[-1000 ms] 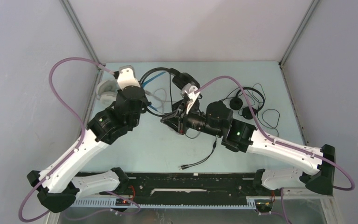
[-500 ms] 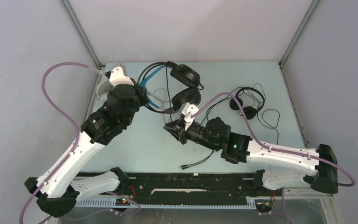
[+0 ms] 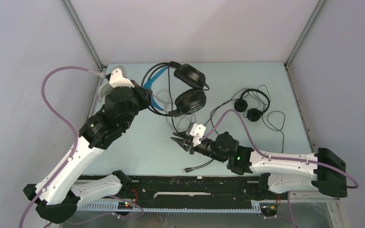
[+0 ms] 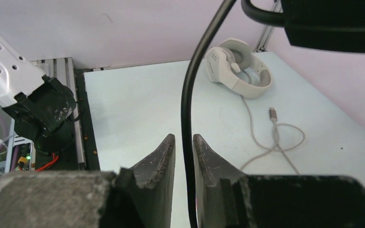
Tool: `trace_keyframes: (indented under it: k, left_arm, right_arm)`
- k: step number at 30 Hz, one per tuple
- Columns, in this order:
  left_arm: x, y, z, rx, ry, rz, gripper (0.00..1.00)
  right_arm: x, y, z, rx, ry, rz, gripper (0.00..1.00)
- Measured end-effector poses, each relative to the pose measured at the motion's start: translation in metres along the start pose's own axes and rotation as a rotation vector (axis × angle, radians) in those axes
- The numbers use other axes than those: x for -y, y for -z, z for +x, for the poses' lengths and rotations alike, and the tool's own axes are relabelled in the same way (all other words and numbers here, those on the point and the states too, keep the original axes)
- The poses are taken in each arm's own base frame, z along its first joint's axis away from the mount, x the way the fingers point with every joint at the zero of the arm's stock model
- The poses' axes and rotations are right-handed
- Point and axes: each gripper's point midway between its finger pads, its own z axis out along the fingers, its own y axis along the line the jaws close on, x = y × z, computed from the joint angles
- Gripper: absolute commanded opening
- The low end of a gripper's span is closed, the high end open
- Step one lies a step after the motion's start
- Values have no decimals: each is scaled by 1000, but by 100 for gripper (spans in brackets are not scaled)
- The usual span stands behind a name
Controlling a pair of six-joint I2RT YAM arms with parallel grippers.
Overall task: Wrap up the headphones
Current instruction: Wrap the headphones cable around the headphones.
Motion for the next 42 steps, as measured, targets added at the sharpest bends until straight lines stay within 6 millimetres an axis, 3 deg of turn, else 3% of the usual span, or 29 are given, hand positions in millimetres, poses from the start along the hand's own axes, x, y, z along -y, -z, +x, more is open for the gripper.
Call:
trace_keyframes:
  k: [10,18,23,26,31,42]
  left_arm:
    - [11,8,4,-39,40,66,0]
    - [23,15,9,-82,75,133,0]
    - [30,19,13,-113,92,169,0]
    - [33,22,12,-117,103,186,0]
    - [40,27,9,-120,130,227,0]
    - [59,34,4,-128,181,325,0]
  right_arm:
    - [-2,11,20,61,77,-39,23]
    - [3,9,19,91,80,-51,23]
    - [2,10,30,79,72,-57,22]
    - [2,12,41,70,55,-57,18]
    - [5,15,52,61,27,-52,0]
    - [10,10,55,68,-22,-49,0]
